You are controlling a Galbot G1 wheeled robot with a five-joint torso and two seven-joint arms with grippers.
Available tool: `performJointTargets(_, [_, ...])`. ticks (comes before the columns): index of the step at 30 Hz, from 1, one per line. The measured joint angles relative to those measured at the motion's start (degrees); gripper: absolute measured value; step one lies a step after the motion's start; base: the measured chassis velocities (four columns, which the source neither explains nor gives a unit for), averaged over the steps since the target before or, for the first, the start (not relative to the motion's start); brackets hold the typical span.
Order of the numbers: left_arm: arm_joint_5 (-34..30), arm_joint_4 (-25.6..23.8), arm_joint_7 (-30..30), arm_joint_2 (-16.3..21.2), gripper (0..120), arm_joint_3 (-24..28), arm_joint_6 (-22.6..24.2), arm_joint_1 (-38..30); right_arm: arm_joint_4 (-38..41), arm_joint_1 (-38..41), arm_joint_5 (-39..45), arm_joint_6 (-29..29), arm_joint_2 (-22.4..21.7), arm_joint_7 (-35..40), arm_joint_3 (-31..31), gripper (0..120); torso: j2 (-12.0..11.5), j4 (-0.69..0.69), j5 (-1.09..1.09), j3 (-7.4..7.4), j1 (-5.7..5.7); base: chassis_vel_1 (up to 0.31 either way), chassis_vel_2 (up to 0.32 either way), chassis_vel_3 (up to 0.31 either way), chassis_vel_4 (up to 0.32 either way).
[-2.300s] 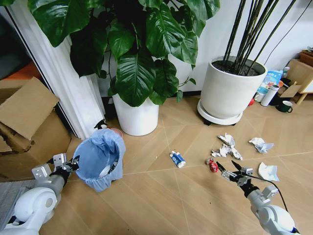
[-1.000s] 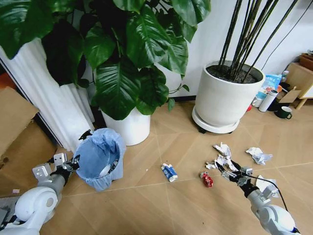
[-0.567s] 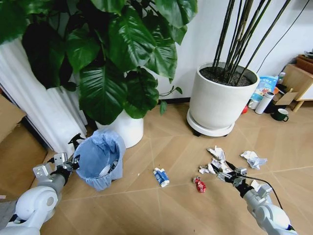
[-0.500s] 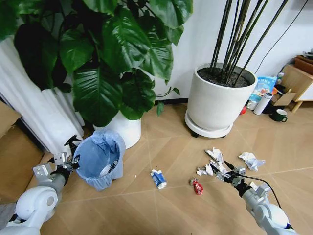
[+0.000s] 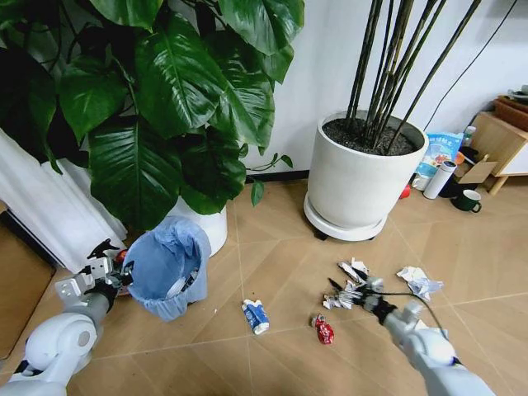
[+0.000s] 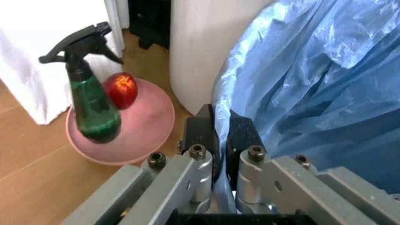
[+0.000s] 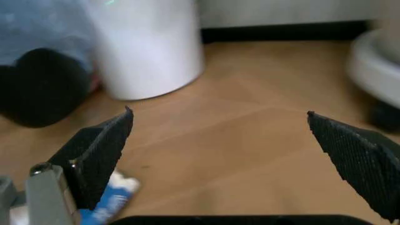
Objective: Pick up the trash bin and place the garbage on the floor into it.
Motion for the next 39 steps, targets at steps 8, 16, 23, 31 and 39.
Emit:
performJointTargets(8, [0.10, 0.12, -0.26, 0.60, 0, 0.73, 0.18, 0.24, -1.30, 8.22, 5.74, -3.77, -2.33, 4.58, -19.09, 100, 0.00, 0.00, -0.01, 0.00, 0.00, 0.000, 0.000, 0.000, 0.000])
performJointTargets(16, [0.05, 0.20, -0.47, 1.18, 0, 0.83, 0.25, -0.05, -0.36, 16.99, 13.07, -7.23, -6.65, 11.35, -36.38, 100, 0.00, -0.03, 0.00, 0.00, 0.00, 0.000, 0.000, 0.000, 0.000])
performJointTargets(23, [0.20, 0.67, -0.24, 1.34, 0, 0.49, 0.22, -0.12, 1.23, 25.15, 17.65, -12.12, -6.95, 17.83, -48.15, 100, 0.00, -0.01, 0.01, 0.00, 0.00, 0.000, 0.000, 0.000, 0.000])
performJointTargets(31, [0.90, 0.88, -0.01, 0.18, 0, 0.40, 0.01, 0.05, -0.10, 30.17, 20.76, -17.80, -6.51, 19.98, -56.17, 100, 0.00, -0.03, 0.00, 0.00, 0.00, 0.000, 0.000, 0.000, 0.000])
performJointTargets(39, [1.16, 0.46, -0.03, -0.04, 0, 0.46, -0.01, 0.14, -5.24, 30.98, 21.09, -19.85, -2.69, 20.08, -58.14, 100, 0.00, -0.03, 0.00, 0.00, 0.00, 0.000, 0.000, 0.000, 0.000])
